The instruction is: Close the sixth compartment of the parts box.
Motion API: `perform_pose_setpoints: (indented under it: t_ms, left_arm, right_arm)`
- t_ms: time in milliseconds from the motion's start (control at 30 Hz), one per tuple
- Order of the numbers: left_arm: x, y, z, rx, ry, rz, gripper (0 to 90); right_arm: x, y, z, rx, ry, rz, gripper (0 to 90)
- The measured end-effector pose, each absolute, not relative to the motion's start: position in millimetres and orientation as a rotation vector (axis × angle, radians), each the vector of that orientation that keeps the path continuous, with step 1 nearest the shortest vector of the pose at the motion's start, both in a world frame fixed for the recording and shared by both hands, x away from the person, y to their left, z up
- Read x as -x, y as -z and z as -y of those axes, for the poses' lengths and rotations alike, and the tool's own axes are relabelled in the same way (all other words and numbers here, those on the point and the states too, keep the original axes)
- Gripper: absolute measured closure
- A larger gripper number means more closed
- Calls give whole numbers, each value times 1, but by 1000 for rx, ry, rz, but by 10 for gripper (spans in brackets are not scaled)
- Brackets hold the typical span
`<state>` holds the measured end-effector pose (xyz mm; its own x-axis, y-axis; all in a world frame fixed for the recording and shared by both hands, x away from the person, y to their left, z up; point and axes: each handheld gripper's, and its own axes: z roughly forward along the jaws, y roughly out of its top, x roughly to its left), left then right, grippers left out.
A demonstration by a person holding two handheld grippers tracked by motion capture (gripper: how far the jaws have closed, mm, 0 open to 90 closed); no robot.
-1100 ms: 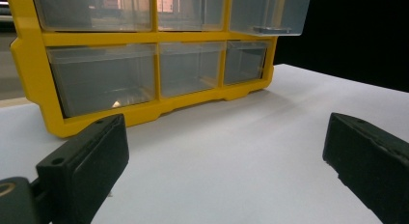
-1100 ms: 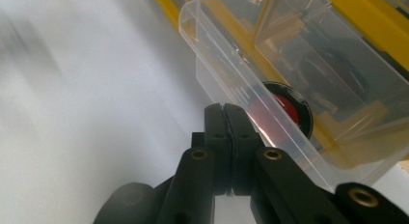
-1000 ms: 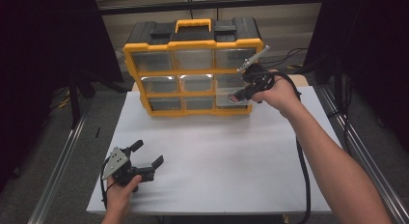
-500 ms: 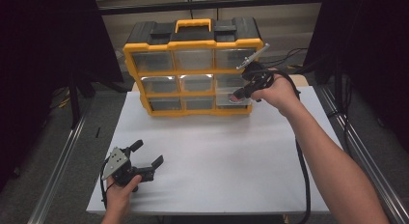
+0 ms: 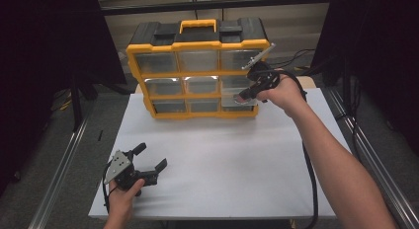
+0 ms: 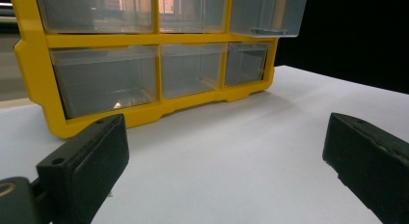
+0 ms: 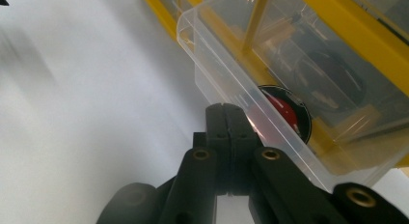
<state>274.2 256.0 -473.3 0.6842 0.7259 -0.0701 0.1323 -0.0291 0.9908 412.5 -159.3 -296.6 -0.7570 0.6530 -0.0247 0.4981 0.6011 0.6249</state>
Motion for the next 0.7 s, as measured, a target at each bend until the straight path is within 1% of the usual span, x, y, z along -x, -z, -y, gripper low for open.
perform_pose_setpoints:
  t_ms: [233, 700]
  left_arm:
    - [-274, 473, -258, -1577, -557, -717, 25]
    - [-274, 473, -257, -1568, -557, -722, 27]
  right_arm:
    - [-414, 297, 159, -936, -890, -2572, 900]
    - [-416, 298, 159, -934, -897, -2566, 900]
